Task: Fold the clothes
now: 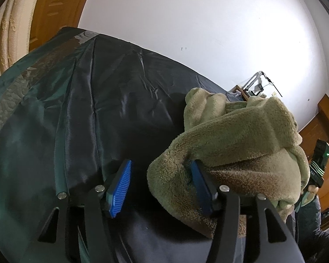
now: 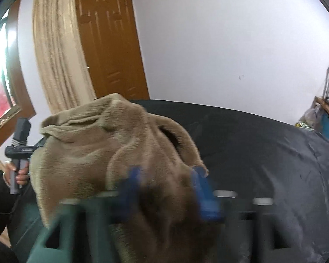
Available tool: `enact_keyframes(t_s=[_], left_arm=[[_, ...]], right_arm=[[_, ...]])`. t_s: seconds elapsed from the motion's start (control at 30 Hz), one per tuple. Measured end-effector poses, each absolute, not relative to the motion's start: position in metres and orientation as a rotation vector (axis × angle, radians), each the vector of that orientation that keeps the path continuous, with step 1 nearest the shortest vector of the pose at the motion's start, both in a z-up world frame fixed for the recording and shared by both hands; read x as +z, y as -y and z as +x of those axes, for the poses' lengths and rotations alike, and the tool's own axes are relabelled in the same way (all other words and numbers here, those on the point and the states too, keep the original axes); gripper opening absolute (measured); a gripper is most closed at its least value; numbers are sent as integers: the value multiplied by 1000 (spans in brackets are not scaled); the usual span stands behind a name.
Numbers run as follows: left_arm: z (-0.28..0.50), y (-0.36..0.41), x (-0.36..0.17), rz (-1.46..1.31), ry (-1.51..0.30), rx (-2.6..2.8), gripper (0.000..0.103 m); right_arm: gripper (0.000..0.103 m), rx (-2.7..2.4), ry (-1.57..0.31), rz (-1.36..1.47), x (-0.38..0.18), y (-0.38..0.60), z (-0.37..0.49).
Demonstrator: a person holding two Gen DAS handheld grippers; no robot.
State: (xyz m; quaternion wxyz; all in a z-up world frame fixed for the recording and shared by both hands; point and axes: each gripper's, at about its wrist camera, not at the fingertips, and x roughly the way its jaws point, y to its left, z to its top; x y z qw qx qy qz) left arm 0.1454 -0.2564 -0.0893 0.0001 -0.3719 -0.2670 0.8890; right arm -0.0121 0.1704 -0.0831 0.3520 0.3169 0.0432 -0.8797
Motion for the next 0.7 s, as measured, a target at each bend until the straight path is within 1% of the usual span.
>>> enact_keyframes(t_s=[0.13, 0.2, 0.23, 0.27, 0.3, 0.33, 0.37, 0.4, 0.43, 0.47, 0.5, 0.53, 0.63, 0.7], left_arm=[[144, 256, -89, -1164, 833, 2787, 65], [142, 254, -89, -1167, 822, 2787, 67], [141, 253, -88, -1170, 813, 2789, 67], [139, 252, -88, -1175, 802, 2792, 67], [138, 250, -88, -1181, 789, 2796, 67], [138, 249, -87, -1188, 777, 2803, 67], [137, 248, -87, -1194, 767, 2810, 67], [137, 246, -86, -1202, 757, 2819, 67], [137, 245, -86, -1213, 745, 2832, 61], [138, 243, -85, -1223, 738, 2844, 56], [138, 241, -85, -1231, 734, 2853, 48], [139, 237, -84, -1232, 725, 2867, 42], [146, 219, -71, -1218, 603, 2954, 33], [153, 205, -60, -1178, 517, 2984, 31]], right_arm=[[81, -2215, -75, 879, -98, -174, -23], [81, -2183, -104, 903, -105, -169, -24], [75, -2171, -115, 911, -107, -166, -25], [59, -2147, -113, 924, -108, -163, -26], [49, -2126, -99, 932, -107, -162, -27], [32, -2110, -83, 935, -105, -162, -27], [23, -2112, -77, 931, -101, -162, -27], [18, -2124, -79, 928, -97, -163, -26], [13, -2135, -80, 932, -93, -165, -22], [12, -2164, -80, 921, -83, -171, -13], [11, -2204, -88, 899, -72, -175, -8], [11, -2246, -99, 874, -60, -179, -3], [10, -2421, -128, 710, -18, -198, 32], [10, -2585, -224, 532, 13, -204, 68]])
